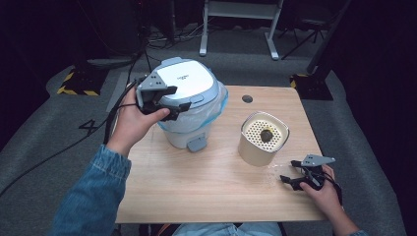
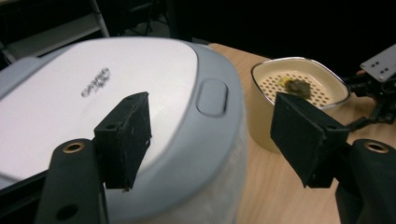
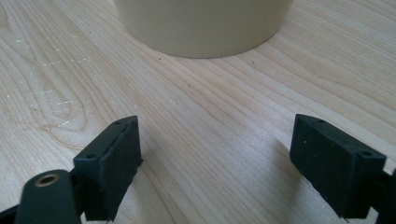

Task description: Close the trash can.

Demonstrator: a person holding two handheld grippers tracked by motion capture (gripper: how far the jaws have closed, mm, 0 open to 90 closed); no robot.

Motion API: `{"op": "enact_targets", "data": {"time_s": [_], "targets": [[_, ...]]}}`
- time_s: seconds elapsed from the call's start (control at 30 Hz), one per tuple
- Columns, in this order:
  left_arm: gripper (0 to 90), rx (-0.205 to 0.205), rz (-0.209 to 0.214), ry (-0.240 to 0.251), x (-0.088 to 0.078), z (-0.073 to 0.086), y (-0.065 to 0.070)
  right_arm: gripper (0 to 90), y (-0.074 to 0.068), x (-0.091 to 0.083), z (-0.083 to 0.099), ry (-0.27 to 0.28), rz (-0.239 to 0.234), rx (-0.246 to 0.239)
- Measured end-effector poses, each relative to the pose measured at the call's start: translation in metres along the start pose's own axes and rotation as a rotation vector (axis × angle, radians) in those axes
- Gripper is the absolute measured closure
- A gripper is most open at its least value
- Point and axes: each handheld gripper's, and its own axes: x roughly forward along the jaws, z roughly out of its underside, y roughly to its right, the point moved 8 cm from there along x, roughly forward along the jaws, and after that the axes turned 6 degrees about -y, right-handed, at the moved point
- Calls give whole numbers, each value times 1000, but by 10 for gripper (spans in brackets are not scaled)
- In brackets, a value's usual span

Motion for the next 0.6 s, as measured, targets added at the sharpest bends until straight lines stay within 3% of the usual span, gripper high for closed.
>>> {"op": "enact_targets", "data": {"time_s": [0.13, 0.33, 0.6], "targets": [[288, -10, 13, 12, -13, 16, 10, 166, 0, 0, 0, 0, 0, 0], [286, -16, 14, 17, -21, 35, 15, 166, 0, 0, 0, 1, 0, 0], [270, -25, -24, -19, -24, 79, 14, 166, 0, 0, 0, 1, 0, 0]]}}
